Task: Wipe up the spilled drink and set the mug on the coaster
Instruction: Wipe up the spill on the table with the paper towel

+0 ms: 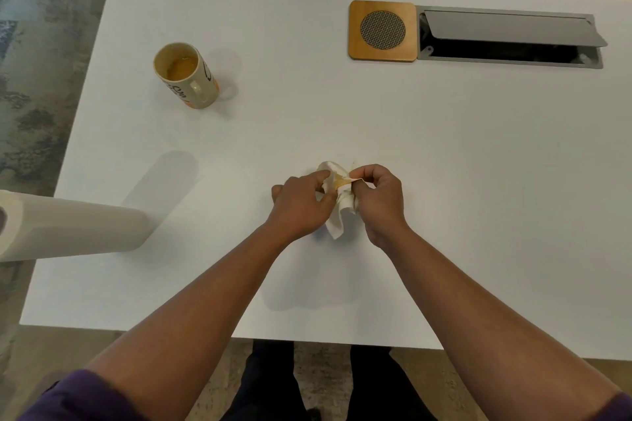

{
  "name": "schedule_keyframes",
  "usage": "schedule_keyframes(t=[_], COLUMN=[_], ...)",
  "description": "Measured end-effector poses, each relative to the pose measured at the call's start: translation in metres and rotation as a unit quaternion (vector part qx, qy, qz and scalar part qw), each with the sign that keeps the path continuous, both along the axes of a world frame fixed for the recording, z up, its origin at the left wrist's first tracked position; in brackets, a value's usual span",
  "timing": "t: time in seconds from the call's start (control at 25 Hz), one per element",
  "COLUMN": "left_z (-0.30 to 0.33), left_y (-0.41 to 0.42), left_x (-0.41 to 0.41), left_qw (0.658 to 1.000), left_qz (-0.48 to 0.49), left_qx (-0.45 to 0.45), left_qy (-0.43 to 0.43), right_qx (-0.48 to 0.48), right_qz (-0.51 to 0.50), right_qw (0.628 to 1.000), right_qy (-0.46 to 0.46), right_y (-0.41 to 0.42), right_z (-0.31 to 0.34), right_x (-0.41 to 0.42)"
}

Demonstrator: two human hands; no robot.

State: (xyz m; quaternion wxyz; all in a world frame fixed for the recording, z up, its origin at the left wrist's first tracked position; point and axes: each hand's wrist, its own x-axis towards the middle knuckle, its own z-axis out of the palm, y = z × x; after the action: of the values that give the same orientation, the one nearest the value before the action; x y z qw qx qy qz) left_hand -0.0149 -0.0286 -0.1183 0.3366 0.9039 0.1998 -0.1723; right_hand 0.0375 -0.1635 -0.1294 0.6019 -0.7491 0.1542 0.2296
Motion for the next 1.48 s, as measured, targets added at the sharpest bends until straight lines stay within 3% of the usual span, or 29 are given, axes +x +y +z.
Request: schedule_keyframes(t=[0.2, 0.44, 0.56, 0.68, 0.84, 1.08, 1.32, 1.48], left_z=[0.005, -0.005, -0.019, -0.04, -0.065, -0.084, -0.088, -0.089], left_y=[-0.009, 0.0, 0.024, 0.051, 0.075, 0.089, 0.089, 0.09], left_x=[-0.005, -0.009, -0.006, -0.002, -0.003, -0.009, -0.008, -0.008], left_qw=[0.993, 0.976, 0.98, 0.984, 0.974, 0.967, 0.965, 0.965], left_qz=[0.07, 0.079, 0.11, 0.096, 0.062, 0.044, 0.045, 0.046], left_qx=[-0.087, -0.19, -0.079, 0.055, 0.117, 0.13, 0.132, 0.129], left_qy=[-0.048, -0.074, -0.147, -0.14, -0.182, -0.216, -0.222, -0.222], right_qx=[0.077, -0.05, -0.157, -0.246, -0.354, -0.382, -0.33, -0.302], right_qz=[0.04, 0.028, 0.075, 0.128, 0.162, 0.223, 0.29, 0.355], right_qw=[0.995, 0.998, 0.977, 0.936, 0.866, 0.839, 0.837, 0.844], right_qy=[0.039, -0.001, -0.125, -0.219, -0.312, -0.315, -0.326, -0.266], right_y=[-0.001, -0.011, -0.016, -0.012, -0.006, 0.004, 0.029, 0.049], right_z=[0.001, -0.001, 0.002, 0.002, -0.014, -0.034, -0.032, -0.026], right_x=[-0.005, 0.013, 0.032, 0.046, 0.063, 0.056, 0.068, 0.06])
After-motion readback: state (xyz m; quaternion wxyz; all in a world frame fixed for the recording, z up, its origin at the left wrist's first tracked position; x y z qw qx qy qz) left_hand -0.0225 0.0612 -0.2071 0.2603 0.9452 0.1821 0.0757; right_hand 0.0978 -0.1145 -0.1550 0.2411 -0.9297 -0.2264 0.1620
